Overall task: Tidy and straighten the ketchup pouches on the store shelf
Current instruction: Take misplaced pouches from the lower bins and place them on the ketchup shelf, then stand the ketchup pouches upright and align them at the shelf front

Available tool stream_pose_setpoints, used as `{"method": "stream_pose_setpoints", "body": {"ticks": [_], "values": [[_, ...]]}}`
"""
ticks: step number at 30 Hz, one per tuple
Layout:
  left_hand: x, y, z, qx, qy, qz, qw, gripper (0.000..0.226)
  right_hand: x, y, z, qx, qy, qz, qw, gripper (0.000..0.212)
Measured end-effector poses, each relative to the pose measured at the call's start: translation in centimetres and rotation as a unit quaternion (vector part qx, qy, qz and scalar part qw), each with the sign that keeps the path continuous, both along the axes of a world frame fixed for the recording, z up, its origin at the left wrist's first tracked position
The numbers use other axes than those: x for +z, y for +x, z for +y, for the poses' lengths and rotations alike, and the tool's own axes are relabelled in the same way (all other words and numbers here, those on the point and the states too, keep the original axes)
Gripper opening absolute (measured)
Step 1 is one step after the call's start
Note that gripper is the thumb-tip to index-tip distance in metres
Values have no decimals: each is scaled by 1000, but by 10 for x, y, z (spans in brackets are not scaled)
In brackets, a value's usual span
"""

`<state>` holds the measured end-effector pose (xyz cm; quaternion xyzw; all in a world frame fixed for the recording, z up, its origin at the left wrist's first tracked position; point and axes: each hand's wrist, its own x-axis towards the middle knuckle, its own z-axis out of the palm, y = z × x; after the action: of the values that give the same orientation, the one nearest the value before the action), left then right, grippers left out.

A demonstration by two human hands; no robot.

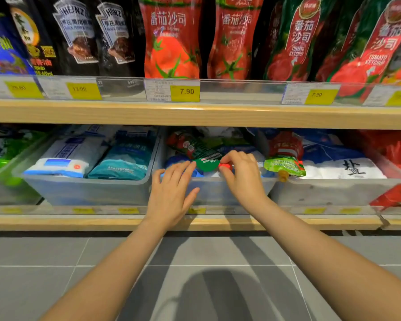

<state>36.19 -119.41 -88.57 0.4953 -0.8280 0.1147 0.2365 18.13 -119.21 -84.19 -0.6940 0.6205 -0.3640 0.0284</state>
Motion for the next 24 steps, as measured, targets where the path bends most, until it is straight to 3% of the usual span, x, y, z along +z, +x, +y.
{"method": "stream_pose_setpoints", "body": {"ticks": [4,9,13,16,20,24], "values": [[16,-13,2,-50,20,28,998,69,12,-3,42,56,-14,-43,997,8],[49,-23,9,-106,9,32,994,65,44,-18,73,82,21,-87,993,13],[84,-26,11,-140,16,95,985,57,77,-35,81,92,22,-162,982,35],[116,-30,9,-123,81,172,974,44,96,-49,76,73,41,-207,975,52],[156,-41,4,-137,212,313,915,15,112,-59,63,98,172,-254,947,64],[185,-58,9,-184,317,379,850,13,117,-59,58,138,236,-299,914,54]]}}
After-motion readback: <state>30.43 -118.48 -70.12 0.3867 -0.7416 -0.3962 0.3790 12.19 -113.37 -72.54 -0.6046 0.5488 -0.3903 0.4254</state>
